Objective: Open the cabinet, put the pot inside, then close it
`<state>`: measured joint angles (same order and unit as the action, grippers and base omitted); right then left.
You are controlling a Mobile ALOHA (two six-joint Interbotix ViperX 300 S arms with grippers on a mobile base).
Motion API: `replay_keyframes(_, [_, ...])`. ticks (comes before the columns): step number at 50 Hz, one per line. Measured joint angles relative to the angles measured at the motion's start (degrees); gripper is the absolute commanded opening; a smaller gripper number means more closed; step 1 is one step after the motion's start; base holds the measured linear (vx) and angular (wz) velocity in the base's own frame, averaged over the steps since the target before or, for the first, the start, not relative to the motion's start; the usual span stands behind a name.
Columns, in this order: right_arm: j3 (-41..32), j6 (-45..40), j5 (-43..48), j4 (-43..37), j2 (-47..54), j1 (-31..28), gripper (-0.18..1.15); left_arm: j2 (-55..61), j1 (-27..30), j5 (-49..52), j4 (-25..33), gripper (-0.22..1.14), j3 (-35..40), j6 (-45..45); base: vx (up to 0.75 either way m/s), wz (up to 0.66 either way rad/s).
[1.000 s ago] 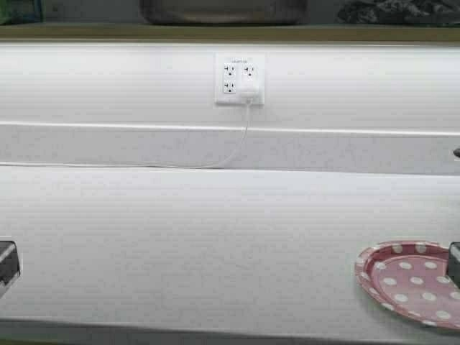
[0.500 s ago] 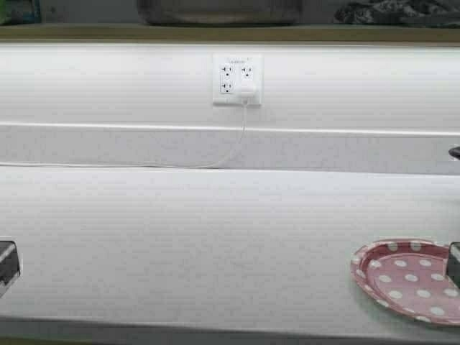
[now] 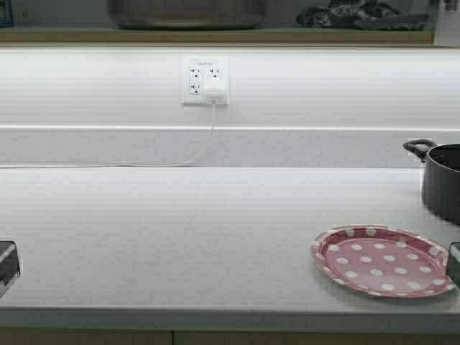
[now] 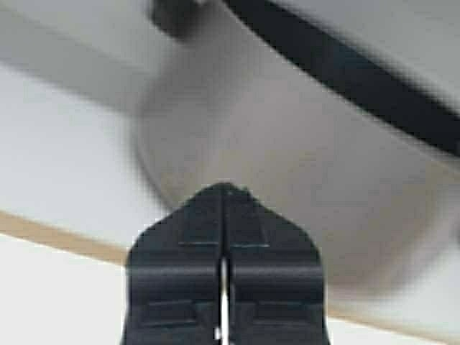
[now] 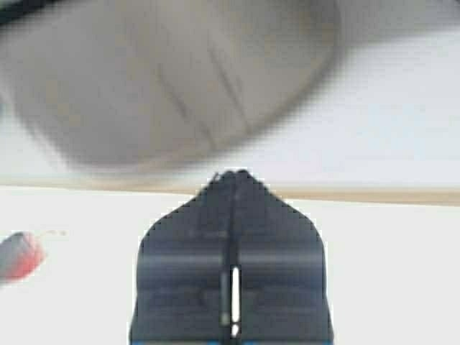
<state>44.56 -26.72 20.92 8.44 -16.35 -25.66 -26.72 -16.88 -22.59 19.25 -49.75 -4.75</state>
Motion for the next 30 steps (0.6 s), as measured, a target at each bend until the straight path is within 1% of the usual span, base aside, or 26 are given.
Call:
replay_keyframes(3, [-0.4,2.5,-2.2,-0.4,-0.1,-0.1,0.08,-0.1,0.0,3.7,0.0,0.03,1.0,4.7,-0.12,-0.19])
replay_keyframes(7, [-0.7,4.4,-4.2,-1.0,-0.1,0.3,0.08,0.1,-0.2,6.4,0.1,0.03,1.8,7.9,-0.14,-0.19])
replay_keyframes(20, [-2.5,6.6,-9.6,0.2,-0.1,2.0,0.08,2.8,-0.2,8.1,0.0,0.03,2.5,9.3,-0.19,-0.1])
replay_keyframes(30, [-2.7,8.8,-10.7,0.4,-0.1,3.4,0.08,6.8,0.2,8.2,-0.1,0.03,3.3,10.1,-0.21,-0.04])
